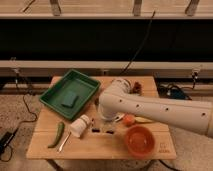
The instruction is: Place eraser in table surface
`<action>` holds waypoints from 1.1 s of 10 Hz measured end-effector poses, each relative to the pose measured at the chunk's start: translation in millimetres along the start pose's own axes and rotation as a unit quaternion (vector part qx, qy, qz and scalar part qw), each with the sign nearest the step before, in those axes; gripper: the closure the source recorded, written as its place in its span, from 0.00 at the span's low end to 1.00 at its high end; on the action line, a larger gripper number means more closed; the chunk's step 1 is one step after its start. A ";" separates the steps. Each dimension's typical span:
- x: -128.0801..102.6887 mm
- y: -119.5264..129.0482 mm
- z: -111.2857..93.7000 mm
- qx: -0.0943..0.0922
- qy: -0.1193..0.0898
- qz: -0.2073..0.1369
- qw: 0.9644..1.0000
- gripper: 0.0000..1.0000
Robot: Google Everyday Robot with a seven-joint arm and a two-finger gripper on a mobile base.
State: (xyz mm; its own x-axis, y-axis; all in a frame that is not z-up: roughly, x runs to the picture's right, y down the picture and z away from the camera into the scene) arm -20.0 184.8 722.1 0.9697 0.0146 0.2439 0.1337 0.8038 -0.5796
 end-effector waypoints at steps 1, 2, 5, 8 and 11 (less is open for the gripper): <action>3.2 0.1 7.6 -0.005 0.007 0.001 1.000 0.95; 6.6 0.4 14.9 -0.009 0.011 0.002 1.000 0.89; 17.7 4.1 31.7 -0.020 0.019 0.005 1.000 0.57; 29.4 7.3 39.8 -0.023 0.019 0.008 1.000 0.33; 44.9 12.2 44.2 -0.020 -0.024 0.008 0.999 0.33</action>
State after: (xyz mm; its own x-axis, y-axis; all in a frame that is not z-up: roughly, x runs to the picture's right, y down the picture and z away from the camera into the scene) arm 16.2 221.6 760.3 0.9610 0.0574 0.2704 0.1264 0.7789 -0.6142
